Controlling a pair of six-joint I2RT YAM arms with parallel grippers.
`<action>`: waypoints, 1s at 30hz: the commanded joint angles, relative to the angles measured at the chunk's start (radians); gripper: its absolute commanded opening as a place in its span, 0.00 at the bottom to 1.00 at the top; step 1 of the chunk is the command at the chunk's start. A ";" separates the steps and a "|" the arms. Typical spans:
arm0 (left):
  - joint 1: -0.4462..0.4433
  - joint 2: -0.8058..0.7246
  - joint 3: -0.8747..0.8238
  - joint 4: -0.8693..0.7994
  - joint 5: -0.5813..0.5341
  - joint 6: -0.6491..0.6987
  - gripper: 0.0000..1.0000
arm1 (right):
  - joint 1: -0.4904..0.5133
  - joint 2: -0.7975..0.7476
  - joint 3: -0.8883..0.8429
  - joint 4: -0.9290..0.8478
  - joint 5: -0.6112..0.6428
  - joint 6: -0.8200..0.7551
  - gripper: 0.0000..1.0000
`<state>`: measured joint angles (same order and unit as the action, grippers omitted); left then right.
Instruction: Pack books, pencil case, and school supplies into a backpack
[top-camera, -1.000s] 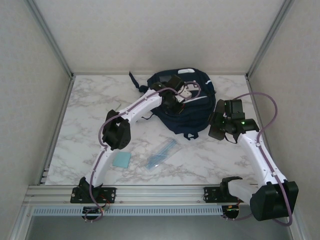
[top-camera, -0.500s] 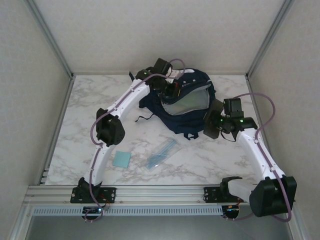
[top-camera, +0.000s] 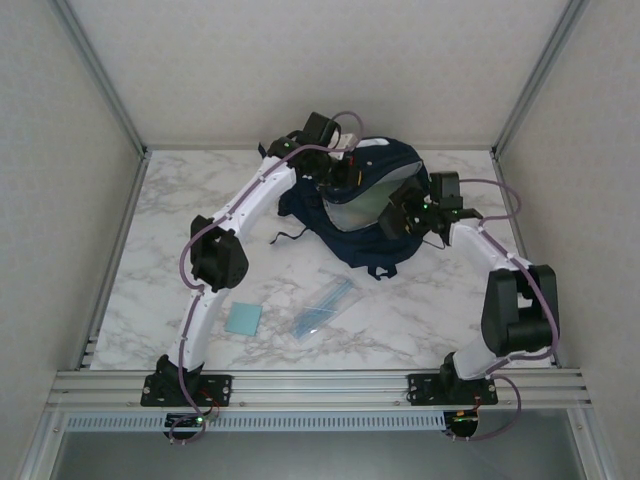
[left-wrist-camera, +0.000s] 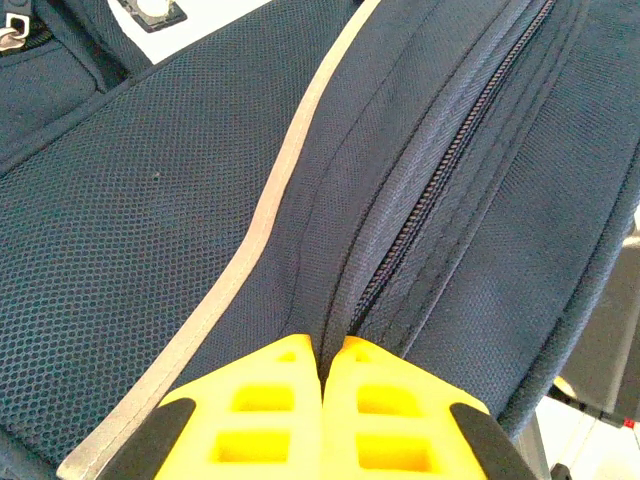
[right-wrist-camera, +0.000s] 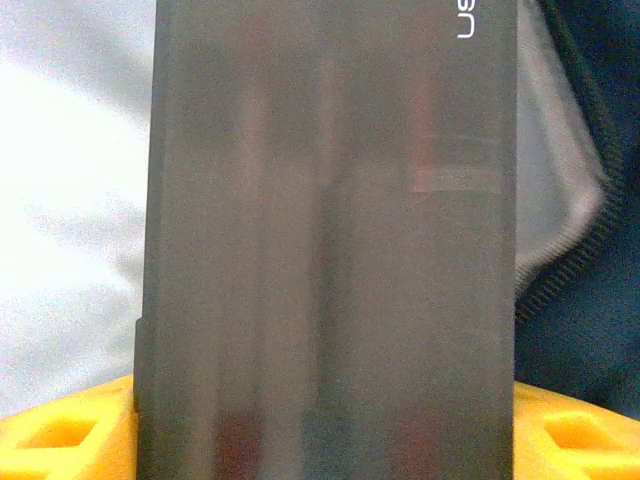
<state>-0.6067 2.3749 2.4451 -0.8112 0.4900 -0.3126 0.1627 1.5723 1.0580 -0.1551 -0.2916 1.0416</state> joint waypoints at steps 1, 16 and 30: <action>0.002 -0.005 0.038 0.052 0.036 -0.049 0.00 | 0.022 0.039 0.092 0.108 -0.014 0.106 0.35; 0.003 -0.023 0.054 0.119 0.056 -0.084 0.00 | 0.108 0.349 0.235 0.116 0.035 0.197 0.35; 0.004 -0.014 0.085 0.084 0.062 -0.053 0.00 | 0.196 0.547 0.485 0.132 0.039 0.307 0.53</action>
<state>-0.5941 2.3760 2.4836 -0.7593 0.5037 -0.3672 0.3111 2.0789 1.4899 -0.0467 -0.1974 1.3365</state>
